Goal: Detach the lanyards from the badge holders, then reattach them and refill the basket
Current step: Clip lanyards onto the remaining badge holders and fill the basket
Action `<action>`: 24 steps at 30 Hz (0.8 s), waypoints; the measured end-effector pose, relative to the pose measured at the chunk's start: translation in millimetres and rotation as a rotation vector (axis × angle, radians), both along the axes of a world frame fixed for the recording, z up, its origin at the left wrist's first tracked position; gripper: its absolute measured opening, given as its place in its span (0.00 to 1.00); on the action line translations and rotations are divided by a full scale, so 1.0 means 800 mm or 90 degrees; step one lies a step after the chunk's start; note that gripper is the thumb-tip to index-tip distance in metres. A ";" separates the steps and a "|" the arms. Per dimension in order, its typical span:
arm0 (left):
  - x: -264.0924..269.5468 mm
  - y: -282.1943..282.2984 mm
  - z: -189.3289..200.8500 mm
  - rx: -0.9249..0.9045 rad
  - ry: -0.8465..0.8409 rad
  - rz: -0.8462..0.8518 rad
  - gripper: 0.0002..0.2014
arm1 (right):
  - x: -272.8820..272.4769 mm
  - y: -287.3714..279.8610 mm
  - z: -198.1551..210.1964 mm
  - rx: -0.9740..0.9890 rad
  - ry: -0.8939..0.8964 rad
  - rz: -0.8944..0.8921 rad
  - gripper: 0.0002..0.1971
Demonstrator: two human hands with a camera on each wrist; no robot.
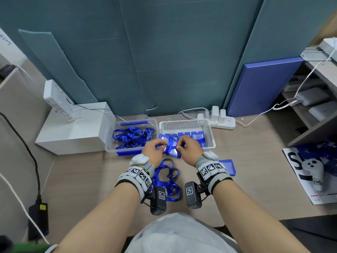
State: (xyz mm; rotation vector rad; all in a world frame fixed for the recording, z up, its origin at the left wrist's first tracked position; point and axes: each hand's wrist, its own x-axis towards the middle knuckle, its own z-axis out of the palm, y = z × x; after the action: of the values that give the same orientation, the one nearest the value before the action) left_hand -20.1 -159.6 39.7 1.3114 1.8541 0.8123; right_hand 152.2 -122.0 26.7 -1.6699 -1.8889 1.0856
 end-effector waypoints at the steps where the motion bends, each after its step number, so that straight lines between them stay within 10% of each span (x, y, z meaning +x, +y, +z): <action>1: -0.001 -0.001 0.003 0.012 -0.010 0.018 0.11 | 0.001 0.000 0.000 -0.002 -0.004 -0.004 0.10; 7: -0.009 -0.001 0.003 -0.020 -0.049 0.007 0.26 | 0.001 0.000 -0.002 -0.023 -0.026 -0.012 0.06; 24: 0.002 0.014 -0.014 -0.049 -0.039 0.037 0.15 | 0.006 0.012 0.010 0.050 -0.063 -0.109 0.06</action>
State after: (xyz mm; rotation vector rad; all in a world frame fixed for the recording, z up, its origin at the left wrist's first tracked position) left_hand -18.5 -148.1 28.3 1.1762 1.8645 0.7943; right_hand 157.1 -112.4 34.3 -1.8312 -1.7847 0.8659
